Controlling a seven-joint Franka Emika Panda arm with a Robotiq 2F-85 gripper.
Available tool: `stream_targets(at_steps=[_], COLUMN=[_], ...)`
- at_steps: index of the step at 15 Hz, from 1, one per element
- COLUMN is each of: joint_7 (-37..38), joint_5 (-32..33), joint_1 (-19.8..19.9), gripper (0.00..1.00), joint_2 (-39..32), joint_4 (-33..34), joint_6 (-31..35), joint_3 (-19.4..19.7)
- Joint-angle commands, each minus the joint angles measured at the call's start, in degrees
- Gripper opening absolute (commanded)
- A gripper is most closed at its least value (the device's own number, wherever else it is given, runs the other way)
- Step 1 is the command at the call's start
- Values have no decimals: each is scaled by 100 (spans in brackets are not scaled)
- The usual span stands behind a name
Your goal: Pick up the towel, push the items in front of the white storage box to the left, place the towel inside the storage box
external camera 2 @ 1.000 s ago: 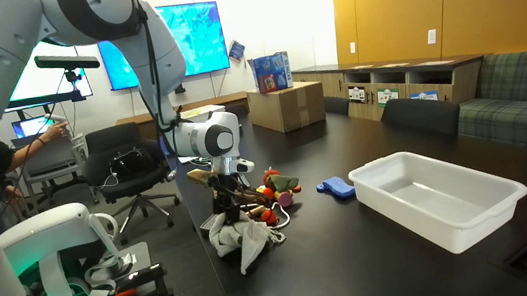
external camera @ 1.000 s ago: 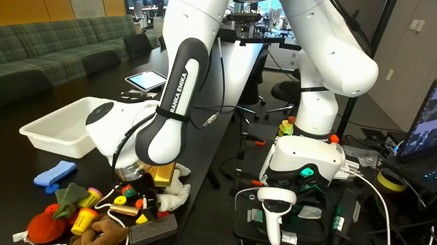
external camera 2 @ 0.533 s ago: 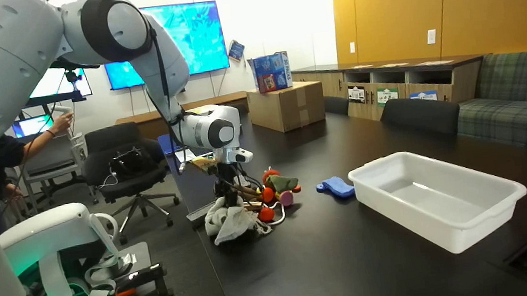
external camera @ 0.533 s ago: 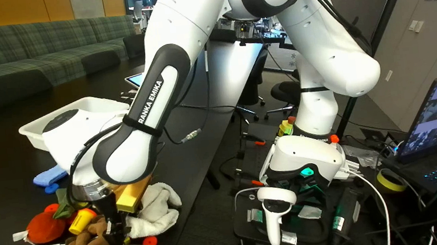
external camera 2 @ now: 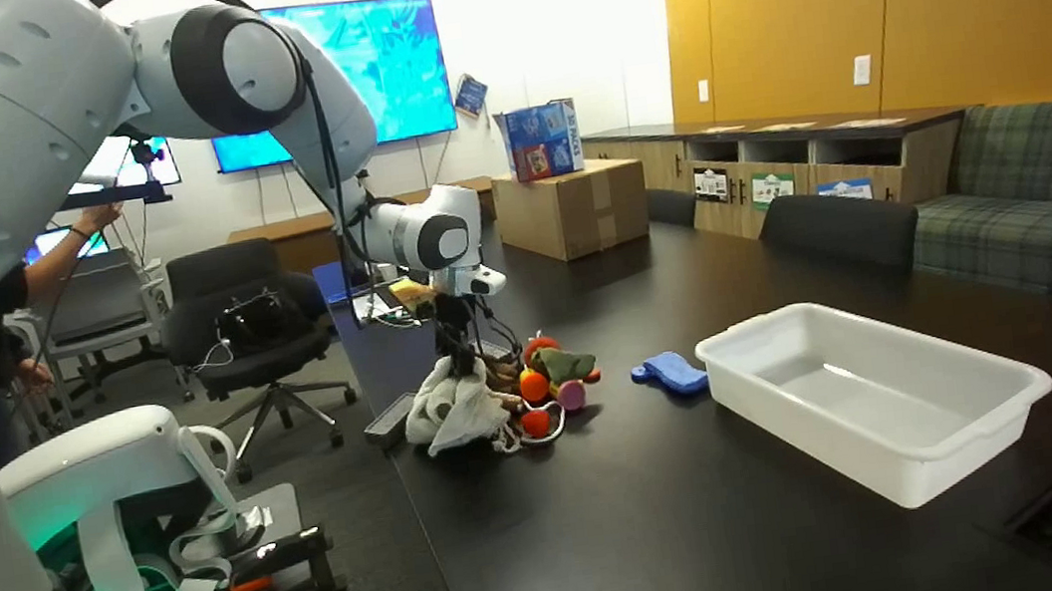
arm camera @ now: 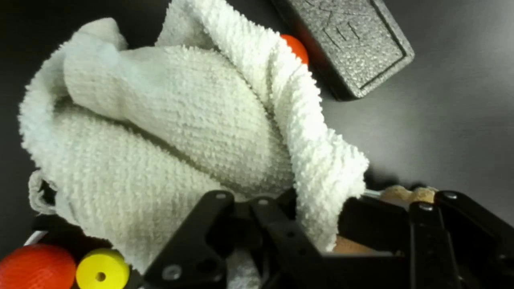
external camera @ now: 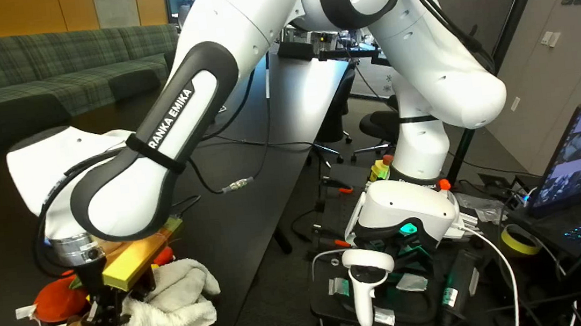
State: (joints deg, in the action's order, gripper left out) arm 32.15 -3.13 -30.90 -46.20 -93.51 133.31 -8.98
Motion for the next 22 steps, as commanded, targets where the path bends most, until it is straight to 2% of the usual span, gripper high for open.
stream_targets(at_steps=[1,13,19,22], joint_7=[-144,-961,-2585,-3194], joint_5=[-296,-986,-1479,-1763], joint_1=[290,1595,2261,2415], gripper=[14,14,14,14], joint_2=[378,2085,2966,3522], joint_4=[-27,-997,-1872,-2555], joint_6=[-87,113,-729,-1081], joint_3=[-88,-52,-166,-139])
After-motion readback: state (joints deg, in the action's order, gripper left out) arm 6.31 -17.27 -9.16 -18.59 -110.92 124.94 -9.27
